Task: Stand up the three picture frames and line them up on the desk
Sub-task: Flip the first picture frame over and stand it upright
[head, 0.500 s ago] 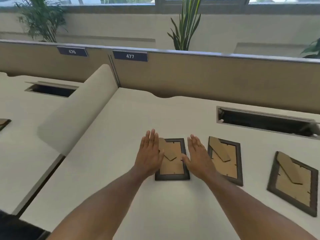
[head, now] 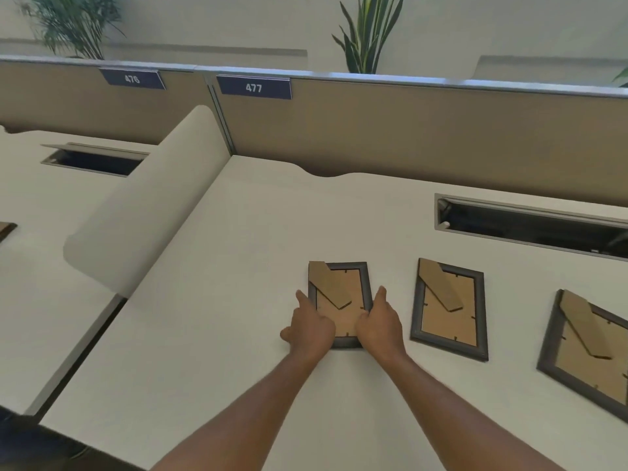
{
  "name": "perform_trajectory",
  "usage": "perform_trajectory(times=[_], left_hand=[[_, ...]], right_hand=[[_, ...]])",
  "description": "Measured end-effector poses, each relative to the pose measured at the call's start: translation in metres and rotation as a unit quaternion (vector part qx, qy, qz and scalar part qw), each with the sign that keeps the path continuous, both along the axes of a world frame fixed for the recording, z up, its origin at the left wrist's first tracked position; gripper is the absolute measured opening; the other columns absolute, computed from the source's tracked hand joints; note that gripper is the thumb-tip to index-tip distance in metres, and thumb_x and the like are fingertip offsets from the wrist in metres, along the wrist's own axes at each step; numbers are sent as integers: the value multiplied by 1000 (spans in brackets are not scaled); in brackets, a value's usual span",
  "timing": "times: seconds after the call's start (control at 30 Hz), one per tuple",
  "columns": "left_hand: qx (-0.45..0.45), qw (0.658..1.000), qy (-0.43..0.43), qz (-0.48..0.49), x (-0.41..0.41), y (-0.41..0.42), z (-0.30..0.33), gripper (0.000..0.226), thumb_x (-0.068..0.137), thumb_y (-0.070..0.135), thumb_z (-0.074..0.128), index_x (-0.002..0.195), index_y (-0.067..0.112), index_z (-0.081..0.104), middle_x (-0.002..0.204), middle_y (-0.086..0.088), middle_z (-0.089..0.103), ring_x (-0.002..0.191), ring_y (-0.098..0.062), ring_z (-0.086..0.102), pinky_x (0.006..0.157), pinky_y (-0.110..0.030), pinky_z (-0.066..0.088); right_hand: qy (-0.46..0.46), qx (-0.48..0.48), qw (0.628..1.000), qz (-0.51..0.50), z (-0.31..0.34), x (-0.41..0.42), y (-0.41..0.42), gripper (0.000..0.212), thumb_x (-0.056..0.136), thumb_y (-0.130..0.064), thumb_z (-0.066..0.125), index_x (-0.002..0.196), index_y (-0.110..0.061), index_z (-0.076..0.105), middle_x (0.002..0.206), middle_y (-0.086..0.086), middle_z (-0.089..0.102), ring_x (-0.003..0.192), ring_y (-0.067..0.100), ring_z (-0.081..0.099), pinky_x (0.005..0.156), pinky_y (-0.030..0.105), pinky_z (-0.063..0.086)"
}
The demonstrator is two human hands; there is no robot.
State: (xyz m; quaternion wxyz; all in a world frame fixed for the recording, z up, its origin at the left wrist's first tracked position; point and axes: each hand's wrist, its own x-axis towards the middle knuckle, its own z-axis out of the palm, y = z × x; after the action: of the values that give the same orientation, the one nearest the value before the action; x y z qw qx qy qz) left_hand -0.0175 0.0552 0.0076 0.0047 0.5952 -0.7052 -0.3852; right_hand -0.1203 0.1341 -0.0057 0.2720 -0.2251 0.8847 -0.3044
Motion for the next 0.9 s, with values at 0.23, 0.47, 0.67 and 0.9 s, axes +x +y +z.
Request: perform_trajectory(times=[0.23, 0.47, 0.67, 0.9], left_hand=[[123, 974, 164, 93, 5, -10, 10, 84, 87, 1, 42, 159, 18, 4, 151, -11, 43, 116, -25, 53, 85, -31, 48], [193, 949, 218, 121, 20, -30, 12, 61, 86, -12, 44, 143, 10, 49, 110, -12, 71, 95, -25, 68, 76, -35, 60], [242, 929, 231, 158, 21, -47, 36, 40, 88, -12, 56, 125, 5, 59, 109, -17, 66, 87, -23, 65, 53, -25, 54], [241, 944, 191, 120, 17, -58, 52, 16, 86, -3, 63, 100, 2, 69, 100, -16, 62, 76, -20, 59, 55, -24, 54]], right_hand=[[-130, -32, 987, -94, 4, -11, -2, 68, 90, -3, 42, 154, -14, 22, 149, 13, 45, 118, 28, 55, 81, 31, 47], [-222, -113, 951, -181, 16, -31, 13, 48, 91, 2, 35, 121, -17, 68, 109, -4, 65, 90, 14, 59, 82, 37, 53], [-239, -205, 945, -92, 32, -41, 38, 57, 84, 22, 39, 103, -15, 77, 112, -5, 69, 107, 7, 59, 80, 18, 51], [-86, -312, 945, 44, 38, -38, 50, 33, 86, 12, 63, 107, -11, 74, 114, -3, 69, 104, -9, 60, 84, 6, 45]])
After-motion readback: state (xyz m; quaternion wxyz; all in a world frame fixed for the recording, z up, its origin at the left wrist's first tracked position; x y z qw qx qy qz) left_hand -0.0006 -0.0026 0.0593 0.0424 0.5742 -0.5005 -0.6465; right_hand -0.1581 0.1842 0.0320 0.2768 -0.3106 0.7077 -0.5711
